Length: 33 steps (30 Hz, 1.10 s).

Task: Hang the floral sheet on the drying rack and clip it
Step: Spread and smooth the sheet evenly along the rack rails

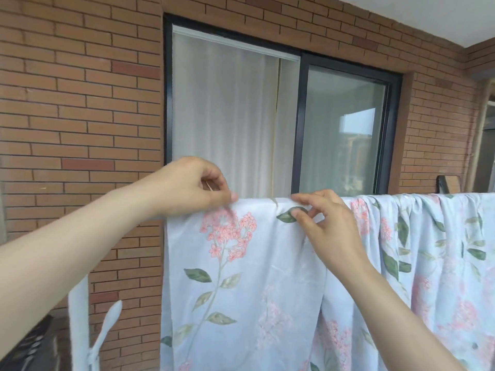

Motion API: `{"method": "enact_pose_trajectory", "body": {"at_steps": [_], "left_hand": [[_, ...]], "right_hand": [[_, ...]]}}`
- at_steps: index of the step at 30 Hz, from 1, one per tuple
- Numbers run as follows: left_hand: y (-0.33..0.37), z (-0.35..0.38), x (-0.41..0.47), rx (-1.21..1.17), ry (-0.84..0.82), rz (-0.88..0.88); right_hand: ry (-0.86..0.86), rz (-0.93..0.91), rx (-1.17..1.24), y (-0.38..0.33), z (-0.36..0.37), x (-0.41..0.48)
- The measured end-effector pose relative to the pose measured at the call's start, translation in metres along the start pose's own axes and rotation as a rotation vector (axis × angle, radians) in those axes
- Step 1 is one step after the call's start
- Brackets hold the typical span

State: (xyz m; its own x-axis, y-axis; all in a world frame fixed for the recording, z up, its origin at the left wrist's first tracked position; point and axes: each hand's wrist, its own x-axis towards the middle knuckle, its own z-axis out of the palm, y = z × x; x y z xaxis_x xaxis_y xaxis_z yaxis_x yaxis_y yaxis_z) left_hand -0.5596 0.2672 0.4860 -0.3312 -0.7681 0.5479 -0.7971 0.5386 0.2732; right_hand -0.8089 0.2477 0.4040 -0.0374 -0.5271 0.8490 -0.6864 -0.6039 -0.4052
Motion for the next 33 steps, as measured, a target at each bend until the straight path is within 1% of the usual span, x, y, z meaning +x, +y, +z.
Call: {"method": "enact_pose_trajectory", "body": {"at_steps": [4, 7, 9, 14, 19, 22, 24, 26, 27, 28, 30, 31, 32, 33], "left_hand": [[0.031, 0.029, 0.015, 0.068, 0.025, 0.050], [0.045, 0.051, 0.026, 0.198, 0.049, 0.127], [0.044, 0.057, 0.030, 0.257, 0.088, 0.165], [0.038, 0.053, 0.036, 0.235, 0.119, 0.171], [0.025, 0.034, 0.027, 0.144, 0.208, 0.077], [0.019, 0.027, 0.019, 0.065, 0.256, 0.012], [0.015, 0.023, 0.017, 0.107, 0.177, -0.051], [0.012, 0.018, 0.017, 0.233, 0.019, -0.135], [0.013, 0.016, 0.019, 0.292, -0.032, -0.168], [0.015, 0.015, 0.020, 0.335, -0.038, -0.177], [0.023, 0.021, 0.023, 0.326, 0.082, -0.092], [0.030, 0.026, 0.023, 0.266, 0.135, -0.028], [0.038, 0.032, 0.024, 0.194, 0.139, 0.022], [0.044, 0.039, 0.025, 0.134, 0.105, 0.055]], "right_hand": [[-0.010, -0.022, -0.043, 0.003, -0.003, 0.006], [0.027, -0.031, -0.037, 0.010, -0.011, 0.007], [0.013, -0.034, -0.067, 0.015, -0.017, 0.006], [-0.048, -0.024, -0.147, 0.031, -0.029, 0.015], [-0.169, -0.019, -0.125, 0.039, -0.039, 0.023], [-0.184, -0.021, -0.139, 0.040, -0.035, 0.025], [-0.193, -0.023, -0.169, 0.040, -0.031, 0.026], [-0.203, -0.027, -0.200, 0.040, -0.027, 0.027], [-0.199, -0.031, -0.201, 0.040, -0.025, 0.027], [-0.190, -0.035, -0.195, 0.039, -0.024, 0.028], [-0.175, -0.043, -0.168, 0.037, -0.024, 0.028], [-0.171, -0.044, -0.152, 0.036, -0.024, 0.028], [-0.168, -0.049, -0.139, 0.035, -0.024, 0.028], [-0.165, -0.055, -0.129, 0.035, -0.023, 0.028]]}}
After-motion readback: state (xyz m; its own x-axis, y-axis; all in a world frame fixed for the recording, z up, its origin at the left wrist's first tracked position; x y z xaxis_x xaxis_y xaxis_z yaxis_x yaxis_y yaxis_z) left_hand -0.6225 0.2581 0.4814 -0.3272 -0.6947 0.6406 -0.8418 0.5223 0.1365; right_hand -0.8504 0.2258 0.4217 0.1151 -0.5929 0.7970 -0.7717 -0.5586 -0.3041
